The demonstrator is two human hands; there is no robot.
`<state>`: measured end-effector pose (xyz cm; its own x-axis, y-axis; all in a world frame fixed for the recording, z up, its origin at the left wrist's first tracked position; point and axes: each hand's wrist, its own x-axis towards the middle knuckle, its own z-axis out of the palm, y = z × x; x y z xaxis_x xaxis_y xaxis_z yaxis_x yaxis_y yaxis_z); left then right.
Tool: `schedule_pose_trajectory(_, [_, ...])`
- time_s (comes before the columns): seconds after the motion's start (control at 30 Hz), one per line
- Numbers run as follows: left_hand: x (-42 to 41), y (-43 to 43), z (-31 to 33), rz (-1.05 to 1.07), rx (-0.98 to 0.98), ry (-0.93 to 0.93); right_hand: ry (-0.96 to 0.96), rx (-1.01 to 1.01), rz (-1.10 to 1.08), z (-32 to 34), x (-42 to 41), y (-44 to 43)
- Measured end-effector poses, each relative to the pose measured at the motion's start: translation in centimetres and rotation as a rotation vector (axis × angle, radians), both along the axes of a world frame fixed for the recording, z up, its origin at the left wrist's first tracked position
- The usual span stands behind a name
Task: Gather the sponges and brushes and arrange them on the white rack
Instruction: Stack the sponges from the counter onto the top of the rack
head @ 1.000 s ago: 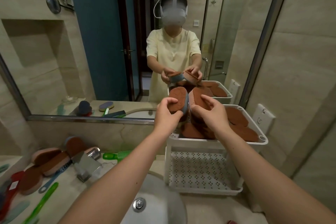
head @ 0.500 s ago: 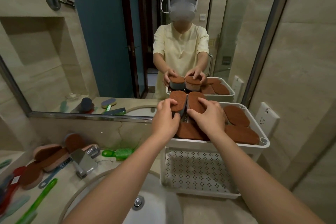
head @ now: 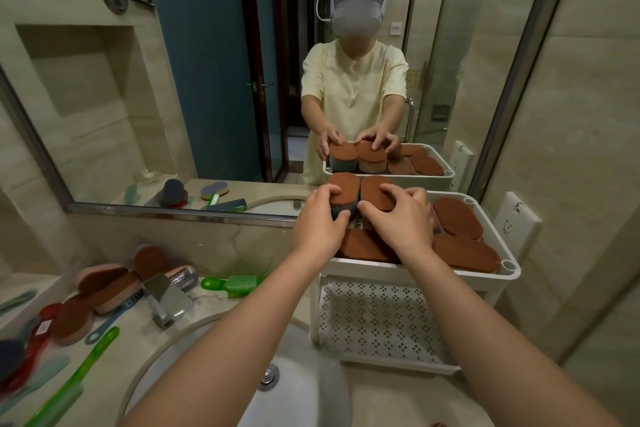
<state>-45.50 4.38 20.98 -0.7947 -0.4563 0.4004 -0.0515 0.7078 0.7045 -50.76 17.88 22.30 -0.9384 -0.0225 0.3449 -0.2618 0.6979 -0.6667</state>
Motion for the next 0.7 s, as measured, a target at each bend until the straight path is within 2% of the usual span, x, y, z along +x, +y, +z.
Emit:
schedule_pose_trajectory(0.17, [0.6, 0.0, 0.6, -0.054, 0.114, -0.018, 0.024, -0.061, 0.007, 0.7, 0.3, 0.1])
schedule_pose_trajectory(0.37, [2.9, -0.4, 0.0, -0.130, 0.273, 0.065, 0.251, -0.192, 0.067, 1.5, 2.3, 0.1])
schedule_pose_trajectory(0.53, [6.7, -1.8, -0.8, -0.104, 0.322, 0.189, 0.366, -0.286, 0.296, 2.3, 6.1, -2.6])
schedule_pose_trajectory(0.7, [10.9, -5.0, -1.4, -0.008, 0.329, 0.285, 0.377, -0.309, 0.553, 2.8, 9.9, -7.3])
